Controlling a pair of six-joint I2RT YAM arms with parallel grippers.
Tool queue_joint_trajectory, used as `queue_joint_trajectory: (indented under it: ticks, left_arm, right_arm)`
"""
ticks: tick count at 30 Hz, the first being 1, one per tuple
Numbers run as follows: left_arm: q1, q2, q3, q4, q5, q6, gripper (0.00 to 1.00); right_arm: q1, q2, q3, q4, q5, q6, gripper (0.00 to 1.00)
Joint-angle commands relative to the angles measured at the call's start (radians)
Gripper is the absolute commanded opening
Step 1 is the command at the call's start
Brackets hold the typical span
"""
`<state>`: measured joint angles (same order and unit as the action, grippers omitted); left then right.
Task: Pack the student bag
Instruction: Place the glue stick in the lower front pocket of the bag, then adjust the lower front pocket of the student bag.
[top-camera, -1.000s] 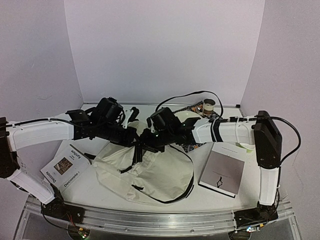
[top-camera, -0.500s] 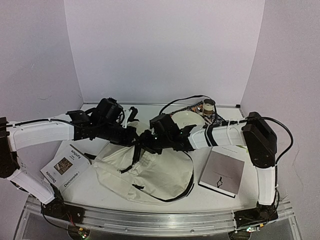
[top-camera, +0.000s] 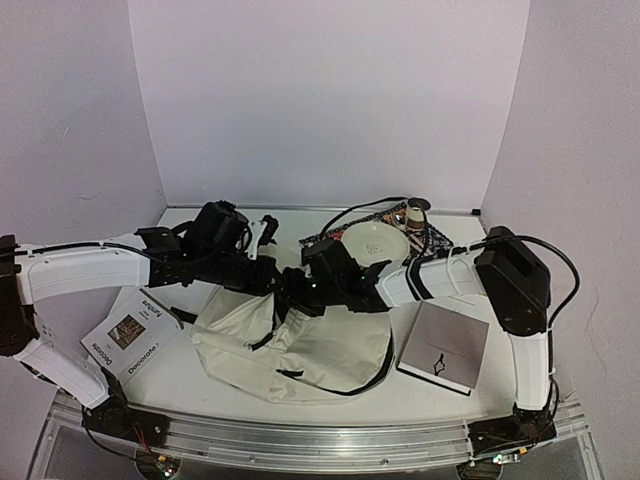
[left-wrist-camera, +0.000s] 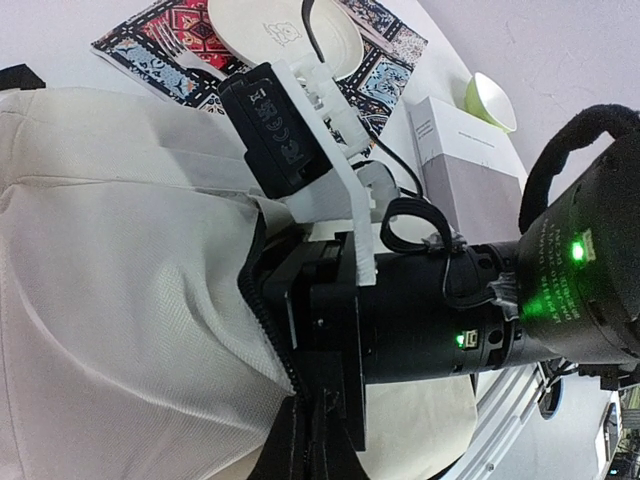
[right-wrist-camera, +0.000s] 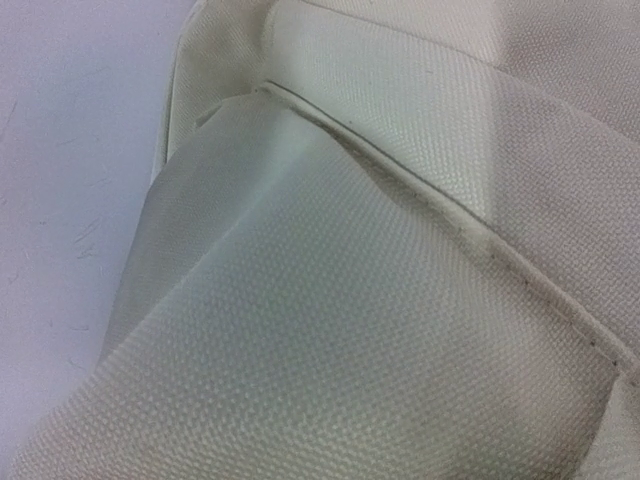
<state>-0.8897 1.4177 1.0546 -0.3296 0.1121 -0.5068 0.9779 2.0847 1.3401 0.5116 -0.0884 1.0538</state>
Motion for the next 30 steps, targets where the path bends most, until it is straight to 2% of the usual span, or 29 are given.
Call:
queue_joint_trajectory:
  ticks: [1,4,8,12,19,30]
  left_arm:
    - [-0.016,-0.038,0.002,0.094,-0.031,0.008,0.02]
    - [-0.018,-0.027,-0.001,0.092,-0.056,0.015,0.05]
    - [-0.018,-0.025,-0.001,0.083,-0.067,0.026,0.17]
    - [-0.017,-0.054,-0.011,0.052,-0.100,0.033,0.32]
    - [-0.017,-0.132,-0.056,-0.084,-0.199,0.014,0.54]
    - [-0.017,-0.313,-0.302,-0.185,-0.172,-0.257,0.67]
  right_arm:
    - [-0.002,-0.093,-0.068,0.006,0.005,-0.100,0.66]
    - [-0.002,-0.159,-0.127,-0.026,0.008,-0.177,0.76]
    - [-0.002,-0.242,-0.175,-0.107,0.017,-0.310,0.82]
    - [-0.003,-0.310,-0.188,-0.214,0.017,-0.449,0.83]
    - [-0.002,-0.379,-0.186,-0.358,-0.020,-0.593,0.83]
    - [0.029,-0.396,-0.099,-0.407,-0.017,-0.620,0.83]
